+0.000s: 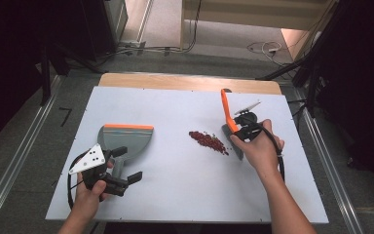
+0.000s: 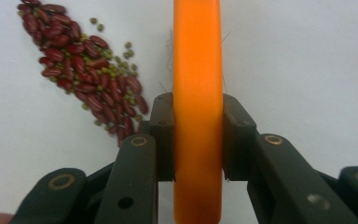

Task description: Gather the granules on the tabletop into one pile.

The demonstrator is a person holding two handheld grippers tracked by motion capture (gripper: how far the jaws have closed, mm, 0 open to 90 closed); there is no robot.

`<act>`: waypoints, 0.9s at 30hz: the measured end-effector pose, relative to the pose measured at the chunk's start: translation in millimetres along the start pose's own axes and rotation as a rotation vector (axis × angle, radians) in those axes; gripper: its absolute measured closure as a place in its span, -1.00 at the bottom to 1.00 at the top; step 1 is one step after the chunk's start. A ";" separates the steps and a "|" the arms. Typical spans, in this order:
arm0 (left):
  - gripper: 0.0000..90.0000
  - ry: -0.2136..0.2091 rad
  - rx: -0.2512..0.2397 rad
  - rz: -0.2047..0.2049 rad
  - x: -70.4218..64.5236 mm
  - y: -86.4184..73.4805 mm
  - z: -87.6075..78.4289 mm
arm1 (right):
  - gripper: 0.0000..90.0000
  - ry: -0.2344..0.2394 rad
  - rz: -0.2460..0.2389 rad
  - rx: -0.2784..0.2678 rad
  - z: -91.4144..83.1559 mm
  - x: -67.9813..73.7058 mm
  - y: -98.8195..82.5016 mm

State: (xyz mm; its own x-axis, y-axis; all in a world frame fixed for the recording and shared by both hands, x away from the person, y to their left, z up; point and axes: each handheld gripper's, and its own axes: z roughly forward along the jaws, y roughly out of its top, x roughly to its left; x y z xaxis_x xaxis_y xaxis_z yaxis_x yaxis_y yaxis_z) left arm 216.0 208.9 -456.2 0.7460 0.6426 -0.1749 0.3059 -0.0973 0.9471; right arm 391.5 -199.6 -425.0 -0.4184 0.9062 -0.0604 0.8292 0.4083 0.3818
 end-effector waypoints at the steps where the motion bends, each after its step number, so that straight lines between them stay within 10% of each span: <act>1: -1.00 -0.001 -0.003 -0.001 -0.1 -0.1 -0.2 | 0.52 -0.002 -0.005 -0.003 0.8 4.4 1.2; 27: -1.00 -0.004 -0.004 0.000 -0.5 0.2 -1.0 | 0.52 0.088 -0.183 -0.023 2.4 37.2 24.6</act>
State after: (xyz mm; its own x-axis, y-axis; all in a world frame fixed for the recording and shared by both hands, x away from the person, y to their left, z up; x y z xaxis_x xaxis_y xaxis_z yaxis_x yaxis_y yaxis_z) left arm 215.0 209.3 -455.6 0.7483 0.6394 -0.1764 0.3038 -0.0940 0.9481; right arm 397.3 -155.7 -420.0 -0.5928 0.8038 -0.0501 0.7281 0.5615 0.3930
